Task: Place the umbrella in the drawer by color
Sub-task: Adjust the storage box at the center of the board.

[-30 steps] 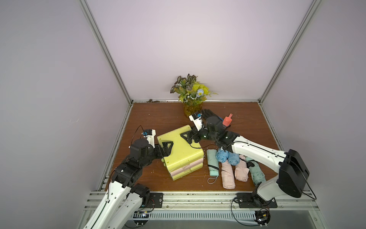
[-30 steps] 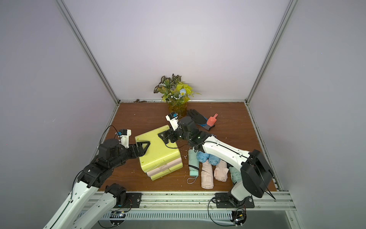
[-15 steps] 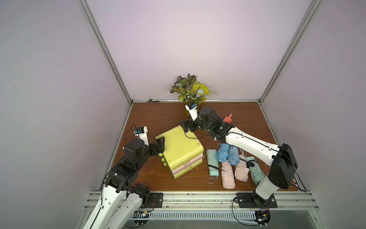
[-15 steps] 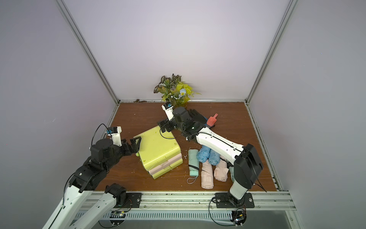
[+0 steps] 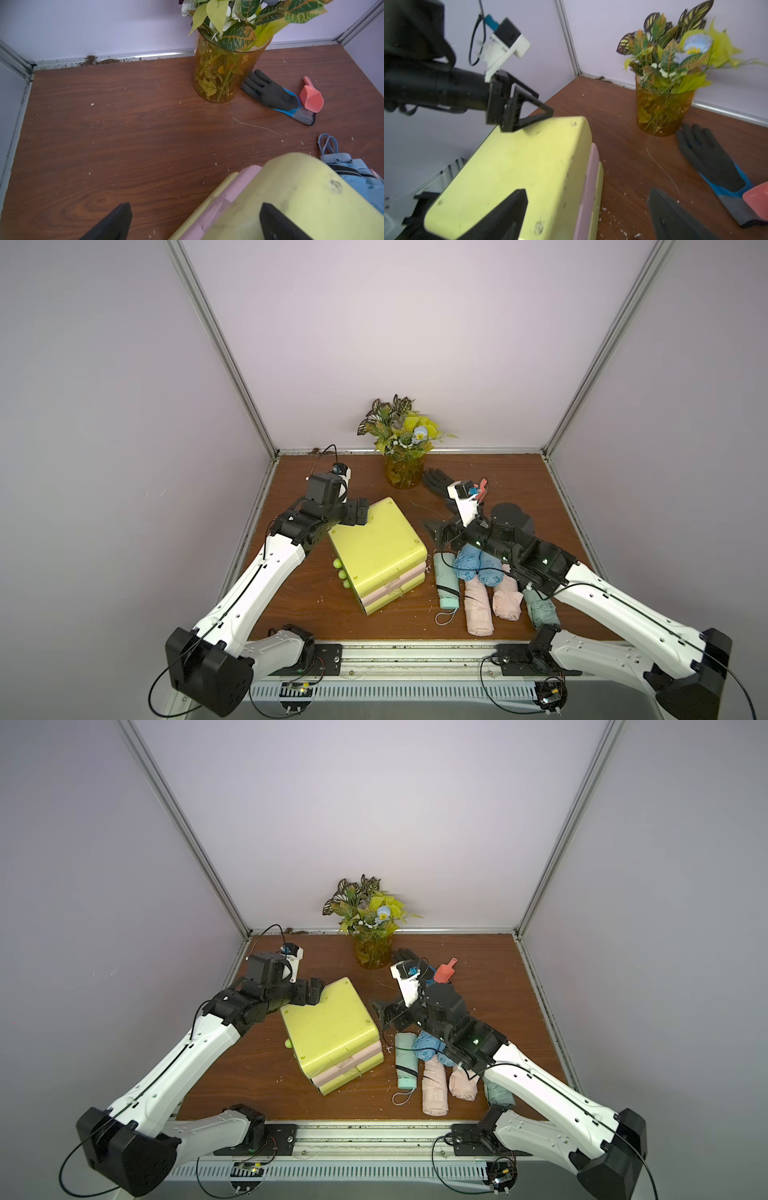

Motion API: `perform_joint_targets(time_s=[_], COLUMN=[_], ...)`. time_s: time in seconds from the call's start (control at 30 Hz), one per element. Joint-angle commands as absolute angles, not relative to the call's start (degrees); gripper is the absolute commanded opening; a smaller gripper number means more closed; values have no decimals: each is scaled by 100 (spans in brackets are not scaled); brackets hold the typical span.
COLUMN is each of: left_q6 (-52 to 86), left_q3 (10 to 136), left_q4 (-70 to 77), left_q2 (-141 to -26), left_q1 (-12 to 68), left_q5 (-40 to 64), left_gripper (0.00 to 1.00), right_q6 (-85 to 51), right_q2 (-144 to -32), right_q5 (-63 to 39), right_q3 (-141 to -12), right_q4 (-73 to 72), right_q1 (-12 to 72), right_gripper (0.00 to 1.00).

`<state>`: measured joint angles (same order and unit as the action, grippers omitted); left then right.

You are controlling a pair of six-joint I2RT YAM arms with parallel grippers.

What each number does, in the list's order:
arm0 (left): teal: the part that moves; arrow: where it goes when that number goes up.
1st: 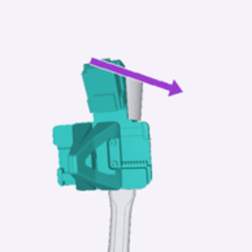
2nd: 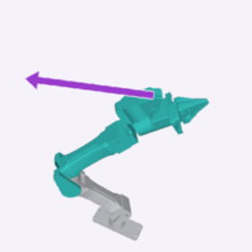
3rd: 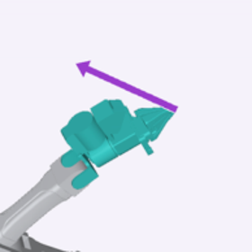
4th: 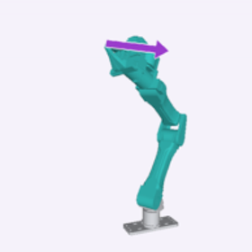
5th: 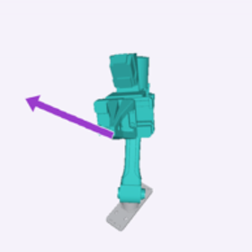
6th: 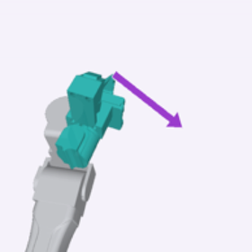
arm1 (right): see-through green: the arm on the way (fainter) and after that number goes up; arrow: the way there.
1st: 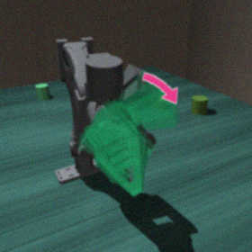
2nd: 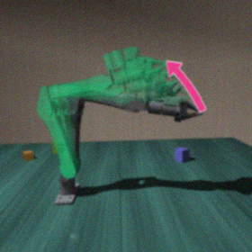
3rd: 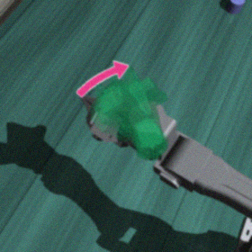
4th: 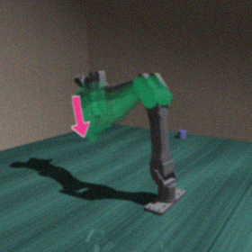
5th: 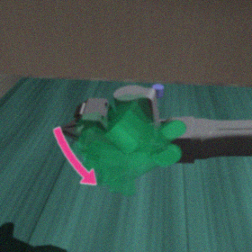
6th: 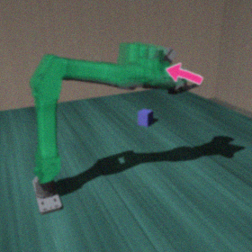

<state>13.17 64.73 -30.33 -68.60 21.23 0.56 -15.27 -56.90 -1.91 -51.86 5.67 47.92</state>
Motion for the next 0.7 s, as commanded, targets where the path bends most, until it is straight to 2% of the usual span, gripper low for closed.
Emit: perform_joint_targets(time_s=[0.0, 0.13, 0.33, 0.67], left_q6=[1088, 1109, 1198, 1282], left_q3=[6584, 6404, 6194, 5841], left_q4=[-3230, -3136, -3068, -3082], left_q2=[-6872, -6746, -6627, -6125], left_q1=[2127, 2119, 2123, 2118], left_q5=[523, 507, 645, 608], left_gripper=[100, 100, 100, 100], right_q6=[-1793, -1723, -1652, -1611], right_q2=[-5366, -5154, -5558, -6115], right_q5=[-1107, -1111, -958, 856], right_q3=[-4847, -4414, -4305, -4363], right_q4=[1044, 1160, 774, -396], right_q1=[4905, 5134, 5238, 5045], right_gripper=[95, 92, 90, 91])
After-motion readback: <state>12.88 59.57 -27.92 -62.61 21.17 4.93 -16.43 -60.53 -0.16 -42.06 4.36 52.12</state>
